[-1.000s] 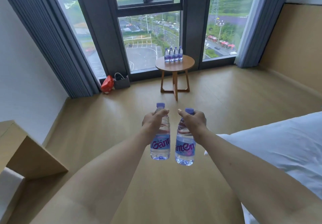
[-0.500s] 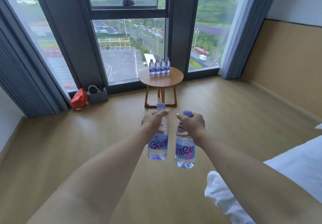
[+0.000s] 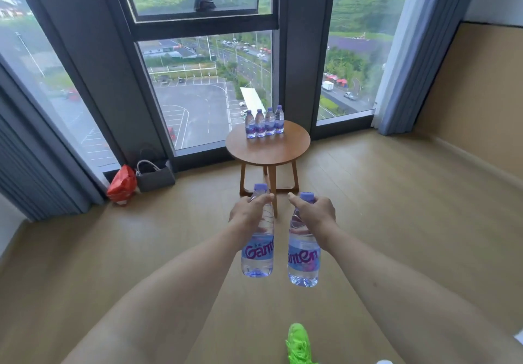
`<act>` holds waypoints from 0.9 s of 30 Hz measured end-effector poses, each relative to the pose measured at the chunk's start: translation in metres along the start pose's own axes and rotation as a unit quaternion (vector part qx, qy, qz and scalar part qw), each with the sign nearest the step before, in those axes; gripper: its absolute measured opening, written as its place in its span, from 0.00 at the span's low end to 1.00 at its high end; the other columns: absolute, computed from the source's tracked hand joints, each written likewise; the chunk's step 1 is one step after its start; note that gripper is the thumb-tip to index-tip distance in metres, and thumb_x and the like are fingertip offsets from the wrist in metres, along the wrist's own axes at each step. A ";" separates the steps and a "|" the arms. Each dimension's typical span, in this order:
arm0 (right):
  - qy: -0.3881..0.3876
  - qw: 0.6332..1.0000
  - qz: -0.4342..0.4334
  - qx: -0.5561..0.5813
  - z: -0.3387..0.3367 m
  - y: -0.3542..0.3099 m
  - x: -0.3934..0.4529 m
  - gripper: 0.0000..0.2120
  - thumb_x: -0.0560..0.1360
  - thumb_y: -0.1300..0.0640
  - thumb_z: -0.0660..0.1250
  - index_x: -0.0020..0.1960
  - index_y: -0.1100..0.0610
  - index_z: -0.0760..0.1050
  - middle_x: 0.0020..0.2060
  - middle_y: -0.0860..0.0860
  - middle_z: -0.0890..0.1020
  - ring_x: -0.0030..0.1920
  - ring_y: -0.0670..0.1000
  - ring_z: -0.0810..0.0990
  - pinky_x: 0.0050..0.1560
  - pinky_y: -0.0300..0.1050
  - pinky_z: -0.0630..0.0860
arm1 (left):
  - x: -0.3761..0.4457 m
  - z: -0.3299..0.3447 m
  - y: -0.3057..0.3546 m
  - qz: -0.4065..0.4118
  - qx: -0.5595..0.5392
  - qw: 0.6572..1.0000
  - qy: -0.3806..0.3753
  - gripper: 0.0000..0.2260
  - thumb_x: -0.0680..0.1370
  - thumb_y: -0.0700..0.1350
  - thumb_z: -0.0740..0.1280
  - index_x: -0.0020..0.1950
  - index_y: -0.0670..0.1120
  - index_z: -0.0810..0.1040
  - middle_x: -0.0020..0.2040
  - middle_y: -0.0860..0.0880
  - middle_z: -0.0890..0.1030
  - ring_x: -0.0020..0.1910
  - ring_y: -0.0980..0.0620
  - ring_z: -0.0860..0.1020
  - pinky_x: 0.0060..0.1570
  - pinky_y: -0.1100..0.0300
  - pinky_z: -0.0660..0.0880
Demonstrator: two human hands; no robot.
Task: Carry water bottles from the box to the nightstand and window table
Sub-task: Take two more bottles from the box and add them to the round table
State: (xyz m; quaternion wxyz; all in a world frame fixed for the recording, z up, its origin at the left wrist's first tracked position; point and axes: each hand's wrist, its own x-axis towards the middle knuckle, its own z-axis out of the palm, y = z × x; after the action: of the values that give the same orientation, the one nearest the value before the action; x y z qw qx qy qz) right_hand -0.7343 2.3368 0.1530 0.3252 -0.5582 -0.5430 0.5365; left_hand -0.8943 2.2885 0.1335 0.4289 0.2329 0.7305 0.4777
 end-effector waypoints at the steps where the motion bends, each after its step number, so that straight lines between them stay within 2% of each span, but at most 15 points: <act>1: -0.011 1.000 -0.003 0.005 0.002 -0.007 0.021 0.19 0.69 0.39 0.77 0.42 0.55 0.80 0.33 0.50 0.85 0.36 0.55 0.88 0.45 0.61 0.85 | 0.019 0.004 0.011 0.004 -0.002 1.000 0.008 0.25 0.71 0.64 0.74 0.60 0.49 0.79 0.50 0.46 0.85 0.47 0.44 0.86 0.47 0.46 0.85; 3: -0.028 1.000 -0.004 0.009 0.004 -0.025 0.065 0.22 0.67 0.37 0.79 0.43 0.55 0.80 0.29 0.49 0.84 0.35 0.55 0.88 0.43 0.62 0.85 | 0.056 0.013 0.036 0.008 -0.011 0.999 0.032 0.25 0.68 0.63 0.75 0.58 0.49 0.80 0.50 0.46 0.85 0.47 0.44 0.85 0.47 0.45 0.85; 7: -0.059 0.998 -0.002 -0.012 0.002 -0.063 0.147 0.22 0.66 0.39 0.80 0.44 0.57 0.80 0.33 0.53 0.85 0.38 0.59 0.88 0.44 0.63 0.85 | 0.114 0.027 0.087 -0.007 -0.032 0.998 0.050 0.28 0.62 0.64 0.74 0.56 0.50 0.81 0.50 0.46 0.85 0.47 0.44 0.86 0.49 0.43 0.85; 10: -0.047 0.999 -0.008 -0.018 0.002 -0.082 0.204 0.19 0.66 0.40 0.79 0.41 0.56 0.80 0.35 0.54 0.85 0.42 0.59 0.87 0.45 0.63 0.85 | 0.154 0.039 0.113 -0.017 -0.047 0.997 0.063 0.30 0.60 0.64 0.75 0.56 0.49 0.81 0.50 0.45 0.86 0.46 0.42 0.87 0.51 0.42 0.84; 14: -0.040 0.999 0.006 -0.011 0.008 -0.087 0.263 0.19 0.65 0.39 0.78 0.37 0.55 0.81 0.34 0.53 0.85 0.42 0.58 0.87 0.47 0.62 0.84 | 0.202 0.056 0.129 -0.048 -0.043 0.996 0.060 0.29 0.59 0.63 0.76 0.56 0.50 0.81 0.50 0.45 0.86 0.47 0.43 0.86 0.45 0.46 0.85; 22: -0.032 0.999 0.018 -0.008 0.039 -0.101 0.398 0.17 0.66 0.40 0.79 0.37 0.53 0.80 0.31 0.50 0.85 0.38 0.58 0.88 0.44 0.62 0.85 | 0.346 0.079 0.173 -0.038 -0.034 0.998 0.035 0.20 0.67 0.57 0.79 0.54 0.52 0.81 0.49 0.46 0.84 0.48 0.45 0.85 0.47 0.43 0.85; 26: -0.031 0.999 0.000 -0.016 0.062 -0.126 0.479 0.15 0.69 0.43 0.78 0.39 0.53 0.80 0.35 0.52 0.87 0.37 0.56 0.88 0.43 0.60 0.86 | 0.432 0.082 0.213 -0.005 -0.017 1.000 0.017 0.24 0.69 0.59 0.78 0.60 0.50 0.80 0.55 0.47 0.83 0.50 0.46 0.83 0.38 0.53 0.82; 27: -0.029 0.999 -0.004 -0.021 0.068 -0.133 0.499 0.15 0.70 0.43 0.78 0.41 0.54 0.80 0.36 0.52 0.87 0.37 0.55 0.88 0.42 0.58 0.86 | 0.452 0.082 0.223 -0.003 -0.012 1.000 0.015 0.25 0.69 0.60 0.78 0.60 0.50 0.80 0.55 0.47 0.83 0.51 0.46 0.83 0.40 0.54 0.82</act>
State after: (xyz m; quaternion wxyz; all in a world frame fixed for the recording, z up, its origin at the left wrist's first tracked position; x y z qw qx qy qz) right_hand -0.9156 2.8249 0.1419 0.2995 -0.5468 -0.5655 0.5399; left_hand -1.0767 2.7656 0.1367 0.4218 0.2183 0.7316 0.4891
